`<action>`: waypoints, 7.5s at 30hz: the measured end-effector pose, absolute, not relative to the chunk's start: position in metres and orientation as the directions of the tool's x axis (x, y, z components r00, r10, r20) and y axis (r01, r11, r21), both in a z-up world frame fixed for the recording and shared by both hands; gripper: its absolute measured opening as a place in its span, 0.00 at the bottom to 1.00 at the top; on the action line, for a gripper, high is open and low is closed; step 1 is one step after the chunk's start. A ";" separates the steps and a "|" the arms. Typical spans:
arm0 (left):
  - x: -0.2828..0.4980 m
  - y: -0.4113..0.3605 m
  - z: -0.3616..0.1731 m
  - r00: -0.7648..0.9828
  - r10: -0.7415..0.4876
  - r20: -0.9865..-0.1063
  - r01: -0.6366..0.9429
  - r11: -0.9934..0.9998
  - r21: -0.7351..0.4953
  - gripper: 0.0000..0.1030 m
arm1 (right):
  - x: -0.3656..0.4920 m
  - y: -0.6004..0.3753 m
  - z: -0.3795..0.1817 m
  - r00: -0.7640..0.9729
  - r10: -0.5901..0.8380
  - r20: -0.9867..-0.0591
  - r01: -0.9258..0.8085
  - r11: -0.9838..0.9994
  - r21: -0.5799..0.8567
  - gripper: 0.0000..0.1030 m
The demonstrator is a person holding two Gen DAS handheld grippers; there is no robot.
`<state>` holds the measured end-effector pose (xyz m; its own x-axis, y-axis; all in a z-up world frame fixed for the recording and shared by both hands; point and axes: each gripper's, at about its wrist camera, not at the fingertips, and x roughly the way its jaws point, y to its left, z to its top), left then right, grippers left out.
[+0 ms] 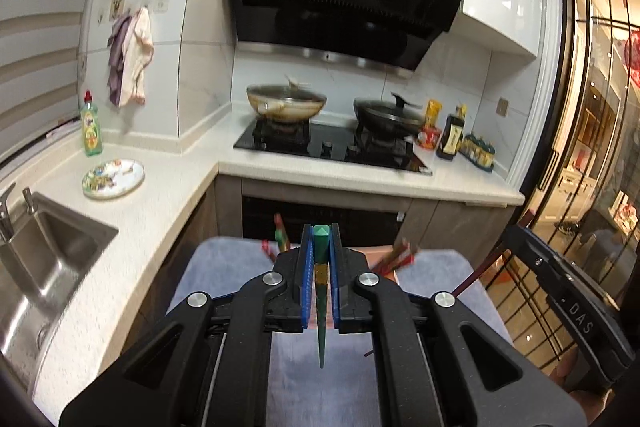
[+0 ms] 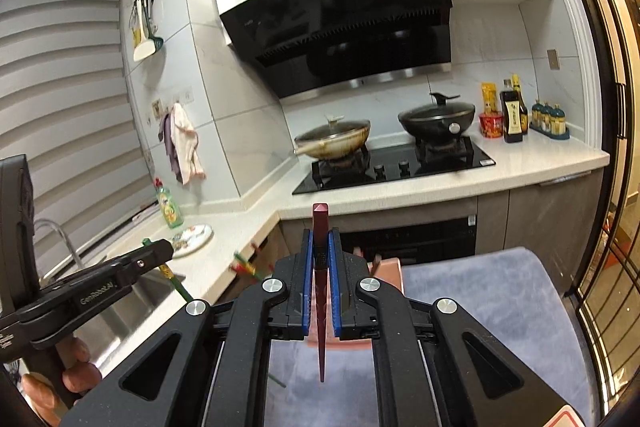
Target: Organize utensils
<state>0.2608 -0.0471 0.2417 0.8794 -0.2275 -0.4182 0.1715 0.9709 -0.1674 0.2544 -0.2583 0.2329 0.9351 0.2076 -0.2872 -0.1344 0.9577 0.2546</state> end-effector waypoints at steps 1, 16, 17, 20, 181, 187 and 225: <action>0.267 -0.048 0.250 0.889 -0.224 -0.400 0.169 0.971 -0.167 0.06 | 0.263 -0.259 0.239 0.940 0.203 -0.276 -0.131 0.958 0.256 0.07; 0.356 -0.067 0.270 0.929 -0.191 -0.316 0.159 0.980 -0.123 0.06 | 0.364 -0.259 0.244 0.947 0.167 -0.273 -0.093 0.960 0.265 0.07; 0.360 -0.068 0.265 0.926 -0.193 -0.324 0.161 0.979 -0.125 0.06 | 0.370 -0.258 0.237 0.943 0.165 -0.288 -0.089 0.961 0.260 0.07; 0.368 -0.068 0.247 0.915 -0.196 -0.353 0.159 0.978 -0.133 0.07 | 0.379 -0.257 0.221 0.933 0.167 -0.319 -0.086 0.963 0.254 0.07; 0.239 -0.059 0.074 0.760 -0.012 -0.650 0.045 0.998 0.034 0.91 | 0.230 -0.226 0.072 0.781 0.036 -0.624 0.010 0.997 0.070 0.79; 0.242 -0.061 0.073 0.762 -0.011 -0.648 0.048 0.998 0.038 0.91 | 0.233 -0.229 0.069 0.779 0.033 -0.626 0.015 0.997 0.070 0.79; 0.250 -0.064 0.071 0.767 -0.017 -0.641 0.066 0.996 0.053 0.92 | 0.238 -0.228 0.067 0.778 0.029 -0.627 0.012 0.998 0.061 0.79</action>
<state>0.2501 -0.0636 0.0707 0.7670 -0.0166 -0.6414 0.0659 0.9964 0.0529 0.2384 -0.2285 0.0670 0.7784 0.0292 -0.6271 0.0121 0.9980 0.0614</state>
